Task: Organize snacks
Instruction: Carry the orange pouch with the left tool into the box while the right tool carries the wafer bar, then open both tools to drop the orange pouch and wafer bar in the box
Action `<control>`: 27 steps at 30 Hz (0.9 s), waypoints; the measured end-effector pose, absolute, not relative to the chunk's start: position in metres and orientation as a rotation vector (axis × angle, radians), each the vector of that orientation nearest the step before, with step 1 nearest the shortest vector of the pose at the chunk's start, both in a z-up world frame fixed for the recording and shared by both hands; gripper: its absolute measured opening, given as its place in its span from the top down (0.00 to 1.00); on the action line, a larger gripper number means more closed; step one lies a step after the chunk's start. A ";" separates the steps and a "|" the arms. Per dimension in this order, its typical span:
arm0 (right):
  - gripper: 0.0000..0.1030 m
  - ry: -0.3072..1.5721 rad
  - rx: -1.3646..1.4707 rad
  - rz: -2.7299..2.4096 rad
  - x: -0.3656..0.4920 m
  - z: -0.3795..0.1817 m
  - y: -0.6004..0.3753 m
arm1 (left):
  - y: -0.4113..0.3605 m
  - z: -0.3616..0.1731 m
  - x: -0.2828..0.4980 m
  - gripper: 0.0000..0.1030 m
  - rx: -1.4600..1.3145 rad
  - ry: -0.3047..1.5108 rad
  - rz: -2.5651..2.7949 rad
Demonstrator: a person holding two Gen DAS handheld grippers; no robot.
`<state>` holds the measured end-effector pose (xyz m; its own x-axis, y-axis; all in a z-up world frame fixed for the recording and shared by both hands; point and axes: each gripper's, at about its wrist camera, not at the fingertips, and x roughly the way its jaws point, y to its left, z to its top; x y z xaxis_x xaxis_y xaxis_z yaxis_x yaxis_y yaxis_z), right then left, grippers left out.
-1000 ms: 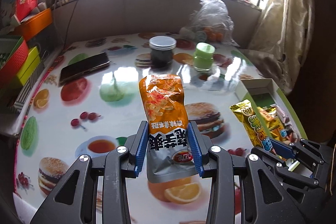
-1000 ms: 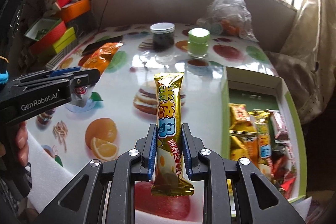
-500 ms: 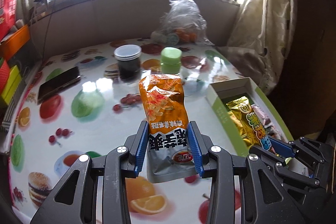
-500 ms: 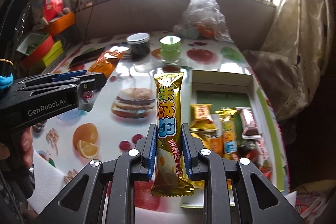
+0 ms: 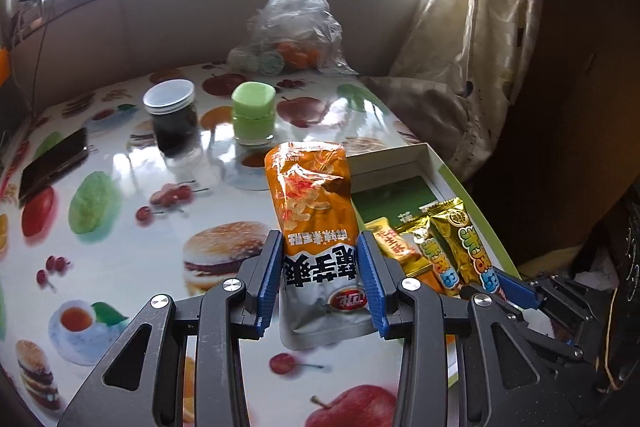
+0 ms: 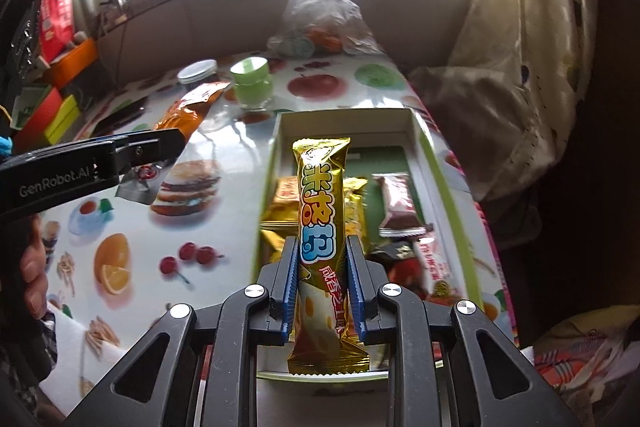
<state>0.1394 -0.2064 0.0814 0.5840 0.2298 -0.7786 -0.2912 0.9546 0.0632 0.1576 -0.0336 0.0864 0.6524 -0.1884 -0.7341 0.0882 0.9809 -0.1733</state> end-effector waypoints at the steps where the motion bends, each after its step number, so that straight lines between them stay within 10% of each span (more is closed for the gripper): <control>1: 0.79 0.902 -0.072 0.295 0.141 0.080 -0.209 | -0.037 0.086 0.160 0.62 -0.125 0.849 -0.164; 27: 0.79 0.971 -0.048 0.191 0.167 0.054 -0.247 | -0.099 0.052 0.204 0.62 -0.048 0.950 -0.238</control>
